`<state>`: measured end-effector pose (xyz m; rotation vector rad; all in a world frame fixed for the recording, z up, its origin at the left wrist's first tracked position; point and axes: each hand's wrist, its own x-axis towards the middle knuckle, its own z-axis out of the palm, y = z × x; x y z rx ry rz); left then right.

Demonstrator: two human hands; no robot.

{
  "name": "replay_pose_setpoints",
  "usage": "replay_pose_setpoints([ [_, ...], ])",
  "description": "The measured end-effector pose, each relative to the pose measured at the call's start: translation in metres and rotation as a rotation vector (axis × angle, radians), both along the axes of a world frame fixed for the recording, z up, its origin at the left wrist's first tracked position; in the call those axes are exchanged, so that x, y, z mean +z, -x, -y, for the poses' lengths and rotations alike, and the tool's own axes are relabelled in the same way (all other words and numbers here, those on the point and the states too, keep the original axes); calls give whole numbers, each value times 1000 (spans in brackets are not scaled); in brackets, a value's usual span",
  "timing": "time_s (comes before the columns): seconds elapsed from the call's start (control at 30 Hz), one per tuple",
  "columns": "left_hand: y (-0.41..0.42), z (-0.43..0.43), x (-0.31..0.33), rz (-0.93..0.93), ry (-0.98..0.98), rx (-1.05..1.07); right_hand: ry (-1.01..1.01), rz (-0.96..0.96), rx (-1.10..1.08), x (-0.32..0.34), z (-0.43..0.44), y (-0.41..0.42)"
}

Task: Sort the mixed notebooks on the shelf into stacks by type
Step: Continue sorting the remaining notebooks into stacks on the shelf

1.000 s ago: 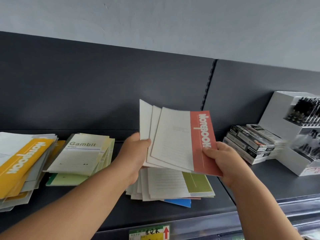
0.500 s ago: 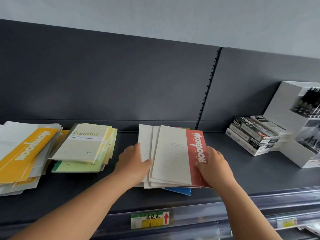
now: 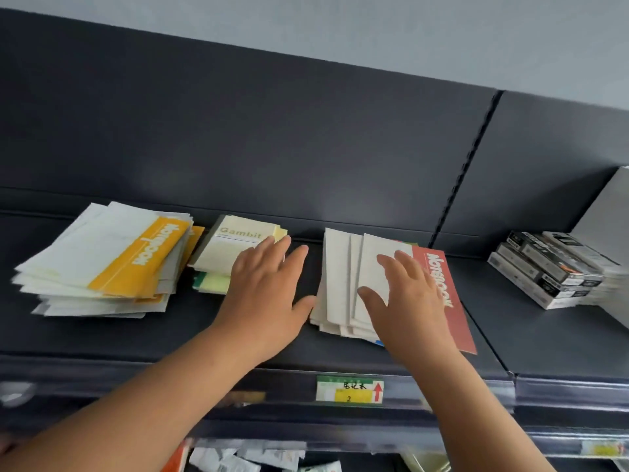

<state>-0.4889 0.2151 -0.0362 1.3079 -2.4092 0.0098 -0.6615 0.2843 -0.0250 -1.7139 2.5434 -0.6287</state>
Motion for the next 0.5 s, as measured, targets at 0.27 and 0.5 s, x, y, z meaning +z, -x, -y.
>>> replay_pose_setpoints([
  [0.27,-178,-11,15,17,129,255,9,-84,258,13,23,-146],
  [0.5,-351,-42,19,84,55,530,16,-149,485,15,33,-300],
])
